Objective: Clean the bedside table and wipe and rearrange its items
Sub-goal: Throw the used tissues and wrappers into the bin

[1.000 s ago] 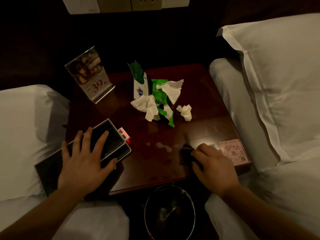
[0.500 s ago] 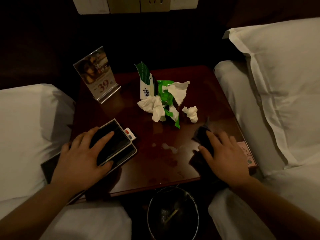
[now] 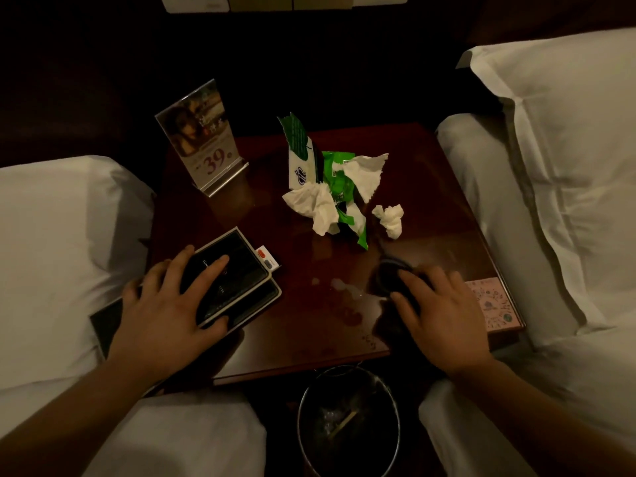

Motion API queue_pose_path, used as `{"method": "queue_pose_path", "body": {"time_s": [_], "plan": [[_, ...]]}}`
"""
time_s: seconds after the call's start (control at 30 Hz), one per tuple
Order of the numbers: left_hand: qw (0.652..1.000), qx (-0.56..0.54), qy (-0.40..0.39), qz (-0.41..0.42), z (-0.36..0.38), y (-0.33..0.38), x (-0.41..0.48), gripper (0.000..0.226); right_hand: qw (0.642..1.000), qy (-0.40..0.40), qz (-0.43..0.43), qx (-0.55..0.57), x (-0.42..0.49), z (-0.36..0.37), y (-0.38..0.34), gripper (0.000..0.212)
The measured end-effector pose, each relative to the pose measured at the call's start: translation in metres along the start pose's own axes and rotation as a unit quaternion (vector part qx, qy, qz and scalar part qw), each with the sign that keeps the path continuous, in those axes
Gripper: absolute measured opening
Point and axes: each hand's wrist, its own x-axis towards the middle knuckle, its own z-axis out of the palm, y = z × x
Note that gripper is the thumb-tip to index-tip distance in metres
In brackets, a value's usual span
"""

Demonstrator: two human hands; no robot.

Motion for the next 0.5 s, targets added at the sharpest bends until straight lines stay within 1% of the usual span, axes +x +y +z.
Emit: {"method": "queue_pose_path", "body": {"time_s": [0.1, 0.2, 0.37, 0.5], "plan": [[1.0, 0.0, 0.0, -0.001, 0.0, 0.001, -0.001, 0.088, 0.998, 0.001, 0.06, 0.003, 0.002, -0.005, 0.011, 0.024], [1.0, 0.0, 0.004, -0.004, 0.0, 0.001, -0.001, 0.088, 0.997, -0.02, 0.079, 0.001, 0.007, -0.009, 0.002, 0.015], [1.0, 0.004, 0.011, -0.001, 0.002, 0.001, 0.0, 0.087, 0.991, -0.044, 0.122, 0.042, 0.015, -0.009, 0.012, 0.021], [1.0, 0.006, 0.015, -0.001, 0.003, 0.001, 0.0, 0.087, 0.994, -0.004, 0.11, -0.022, 0.005, -0.008, 0.027, 0.021]]}}
